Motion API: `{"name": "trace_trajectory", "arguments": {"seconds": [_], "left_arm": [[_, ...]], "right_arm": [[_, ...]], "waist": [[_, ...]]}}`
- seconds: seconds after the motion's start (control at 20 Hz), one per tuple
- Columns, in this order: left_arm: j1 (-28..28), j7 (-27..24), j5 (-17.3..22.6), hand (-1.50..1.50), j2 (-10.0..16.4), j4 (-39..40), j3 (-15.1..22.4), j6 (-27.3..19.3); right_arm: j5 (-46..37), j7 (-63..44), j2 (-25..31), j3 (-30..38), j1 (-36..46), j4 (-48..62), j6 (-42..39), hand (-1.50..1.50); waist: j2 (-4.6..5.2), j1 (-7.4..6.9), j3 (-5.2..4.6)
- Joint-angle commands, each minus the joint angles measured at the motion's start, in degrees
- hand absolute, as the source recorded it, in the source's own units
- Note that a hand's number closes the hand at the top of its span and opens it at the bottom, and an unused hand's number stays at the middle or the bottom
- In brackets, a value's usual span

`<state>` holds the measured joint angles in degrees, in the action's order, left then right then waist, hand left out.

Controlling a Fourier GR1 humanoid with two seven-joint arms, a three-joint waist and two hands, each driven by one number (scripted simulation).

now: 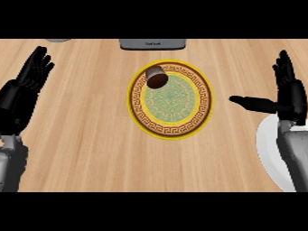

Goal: Pick the cupcake from the plate and place it in the plate

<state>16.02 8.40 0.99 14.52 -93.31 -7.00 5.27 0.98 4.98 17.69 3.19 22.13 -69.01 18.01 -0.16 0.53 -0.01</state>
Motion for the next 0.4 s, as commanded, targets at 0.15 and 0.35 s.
{"name": "trace_trajectory", "arguments": {"seconds": [0.15, 0.35], "left_arm": [[-2.25, -0.82, 0.54, 0.0, 0.61, -2.2, -1.46, 1.33], [-0.51, 0.2, 2.23, 0.0, 1.43, -0.24, -2.79, 3.08]], "right_arm": [[3.8, 0.74, 6.89, 5.26, -8.36, -6.61, -9.25, -1.5], [0.87, 7.21, 6.75, 7.5, -8.73, -1.76, -7.55, -1.5]], "waist": [[0.08, -0.45, 0.01], [0.17, -0.57, 0.02]]}}
